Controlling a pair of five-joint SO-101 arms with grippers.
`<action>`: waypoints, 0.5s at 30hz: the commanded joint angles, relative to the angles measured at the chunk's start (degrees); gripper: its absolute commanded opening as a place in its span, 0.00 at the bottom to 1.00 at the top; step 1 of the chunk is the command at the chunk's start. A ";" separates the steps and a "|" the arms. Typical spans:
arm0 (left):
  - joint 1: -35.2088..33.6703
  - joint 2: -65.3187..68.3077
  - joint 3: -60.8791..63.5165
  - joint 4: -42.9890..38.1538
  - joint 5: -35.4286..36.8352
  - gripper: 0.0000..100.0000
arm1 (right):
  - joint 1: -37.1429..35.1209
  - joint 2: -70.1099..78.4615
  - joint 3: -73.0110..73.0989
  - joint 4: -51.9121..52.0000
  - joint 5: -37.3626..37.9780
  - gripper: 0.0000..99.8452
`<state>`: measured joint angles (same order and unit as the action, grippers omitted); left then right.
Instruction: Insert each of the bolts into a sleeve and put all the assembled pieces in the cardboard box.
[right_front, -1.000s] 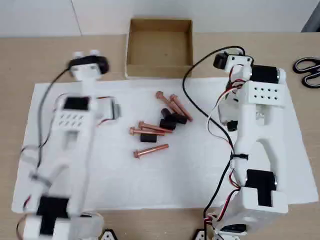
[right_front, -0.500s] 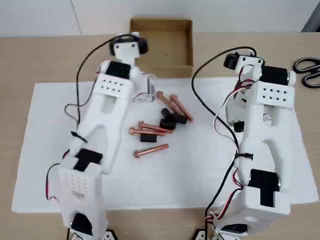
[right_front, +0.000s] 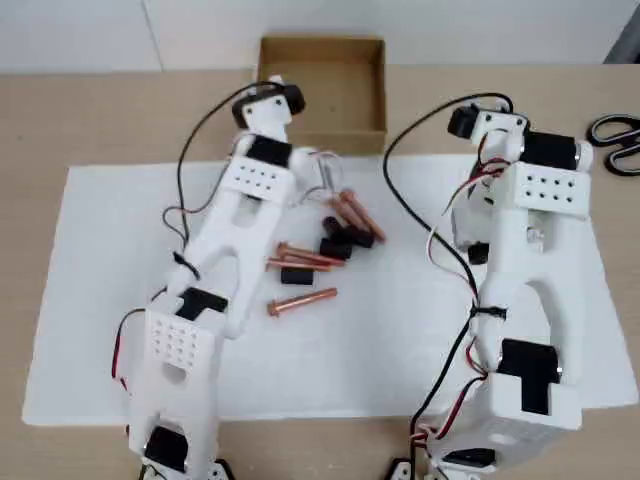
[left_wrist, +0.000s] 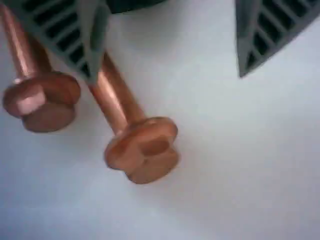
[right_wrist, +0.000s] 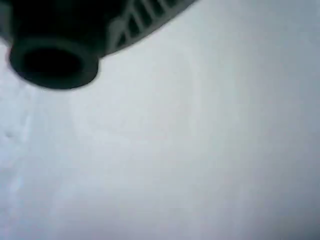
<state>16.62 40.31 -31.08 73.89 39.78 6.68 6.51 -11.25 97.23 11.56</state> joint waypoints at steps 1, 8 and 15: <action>2.29 -0.35 -2.51 -1.58 1.32 0.17 | 0.48 -3.12 -2.46 0.66 0.53 0.00; 4.04 0.00 -2.15 -6.15 4.31 0.17 | 0.40 -3.21 1.49 -0.22 0.53 0.00; 3.78 2.64 -2.42 -6.68 5.19 0.17 | 0.57 -3.21 1.67 -0.22 0.62 0.00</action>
<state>20.40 43.03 -31.25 68.18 44.62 6.68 6.51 -9.58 97.23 11.56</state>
